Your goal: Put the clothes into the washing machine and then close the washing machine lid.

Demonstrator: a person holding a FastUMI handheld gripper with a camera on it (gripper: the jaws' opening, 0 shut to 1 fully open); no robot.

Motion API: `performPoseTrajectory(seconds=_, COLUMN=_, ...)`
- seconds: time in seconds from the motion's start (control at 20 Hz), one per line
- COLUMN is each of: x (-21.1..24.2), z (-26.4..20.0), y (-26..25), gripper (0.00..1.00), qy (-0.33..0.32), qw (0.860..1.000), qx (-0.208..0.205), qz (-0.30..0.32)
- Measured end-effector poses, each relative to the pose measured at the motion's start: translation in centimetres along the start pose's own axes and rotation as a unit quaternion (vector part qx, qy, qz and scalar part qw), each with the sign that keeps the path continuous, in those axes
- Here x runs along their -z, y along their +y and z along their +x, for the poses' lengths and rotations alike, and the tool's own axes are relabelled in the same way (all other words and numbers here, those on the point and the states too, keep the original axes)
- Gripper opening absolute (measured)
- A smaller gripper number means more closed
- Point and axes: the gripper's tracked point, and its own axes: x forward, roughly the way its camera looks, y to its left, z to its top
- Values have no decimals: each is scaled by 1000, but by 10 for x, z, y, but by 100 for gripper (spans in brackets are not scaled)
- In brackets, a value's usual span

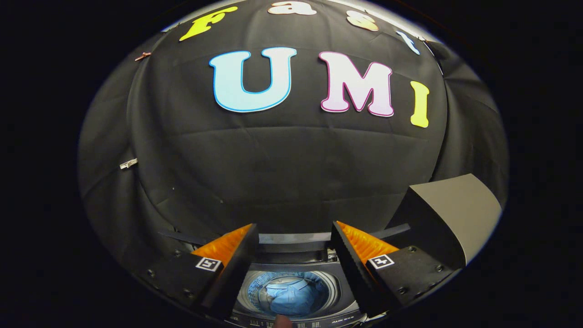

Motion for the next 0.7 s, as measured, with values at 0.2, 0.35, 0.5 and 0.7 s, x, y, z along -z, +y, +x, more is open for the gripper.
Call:
performPoseTrajectory(seconds=0.2, x=9, z=-9, y=0, gripper=100, qy=3, qw=1000, qx=-4, qz=-2)
performPoseTrajectory(seconds=0.35, x=12, z=-12, y=-1, gripper=100, qy=-4, qw=1000, qx=-6, qz=1)
performPoseTrajectory(seconds=0.5, x=24, z=-18, y=-3, gripper=100, qy=-4, qw=1000, qx=-5, qz=1)
performPoseTrajectory(seconds=0.7, x=67, z=-16, y=1, gripper=100, qy=36, qw=999, qx=-10, qz=-2)
